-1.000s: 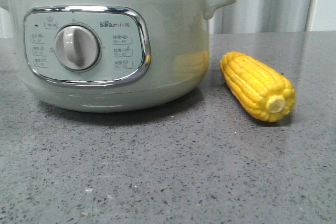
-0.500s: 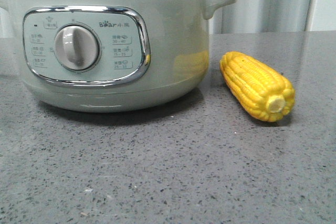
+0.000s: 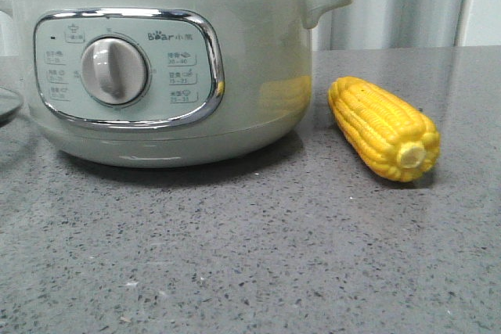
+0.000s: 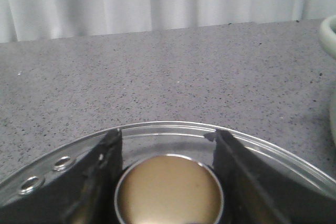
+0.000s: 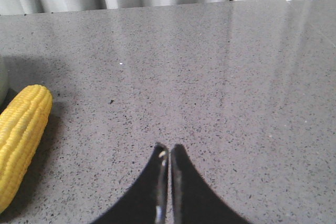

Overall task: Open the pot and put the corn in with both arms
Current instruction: 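Carry the lid beside the pot, set it on the table, open left gripper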

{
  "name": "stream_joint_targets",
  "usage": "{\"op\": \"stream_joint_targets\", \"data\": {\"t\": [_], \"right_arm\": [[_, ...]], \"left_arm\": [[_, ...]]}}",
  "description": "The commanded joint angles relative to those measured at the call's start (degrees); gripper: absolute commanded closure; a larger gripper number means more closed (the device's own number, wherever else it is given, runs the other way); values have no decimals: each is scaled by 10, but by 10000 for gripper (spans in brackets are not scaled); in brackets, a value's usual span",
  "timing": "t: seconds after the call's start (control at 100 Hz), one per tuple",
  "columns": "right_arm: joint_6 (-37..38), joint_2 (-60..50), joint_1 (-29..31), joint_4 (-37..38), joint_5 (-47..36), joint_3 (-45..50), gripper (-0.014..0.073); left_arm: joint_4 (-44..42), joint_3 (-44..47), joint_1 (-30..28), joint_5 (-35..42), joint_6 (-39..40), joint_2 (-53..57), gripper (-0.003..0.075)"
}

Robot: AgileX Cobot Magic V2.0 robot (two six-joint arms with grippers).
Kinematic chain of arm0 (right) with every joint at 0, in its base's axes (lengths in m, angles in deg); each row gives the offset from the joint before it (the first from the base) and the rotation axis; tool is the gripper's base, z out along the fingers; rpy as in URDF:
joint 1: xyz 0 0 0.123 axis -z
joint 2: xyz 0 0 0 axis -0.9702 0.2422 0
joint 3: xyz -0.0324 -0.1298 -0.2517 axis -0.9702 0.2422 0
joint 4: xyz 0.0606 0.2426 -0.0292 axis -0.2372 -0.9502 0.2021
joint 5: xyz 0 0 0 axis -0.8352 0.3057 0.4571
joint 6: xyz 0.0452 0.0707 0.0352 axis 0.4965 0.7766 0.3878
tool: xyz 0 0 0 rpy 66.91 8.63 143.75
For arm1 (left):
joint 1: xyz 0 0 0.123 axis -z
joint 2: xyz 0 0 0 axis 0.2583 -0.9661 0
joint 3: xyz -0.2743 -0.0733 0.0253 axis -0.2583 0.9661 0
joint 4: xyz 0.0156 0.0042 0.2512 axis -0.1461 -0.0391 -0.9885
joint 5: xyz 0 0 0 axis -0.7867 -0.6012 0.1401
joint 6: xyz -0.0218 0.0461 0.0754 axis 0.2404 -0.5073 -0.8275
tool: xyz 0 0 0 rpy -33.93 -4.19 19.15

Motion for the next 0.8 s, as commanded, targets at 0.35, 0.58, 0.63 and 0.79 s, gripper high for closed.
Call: {"op": "stream_joint_targets", "data": {"t": [0.35,0.58,0.63,0.79], "right_arm": [[-1,9,0,1,-46,-18,667],[-1,9,0,1,-42,-18,667],[-1,9,0,1,-40,-18,667],[-1,9,0,1,-38,-18,667]], "left_arm": [[-25,-22,7,61,4,-25,741],[-25,-22,7,59,4,-52,741],[-25,-22,7,59,4,-58,740],[-55,-22,7,43,4,-67,739]]}}
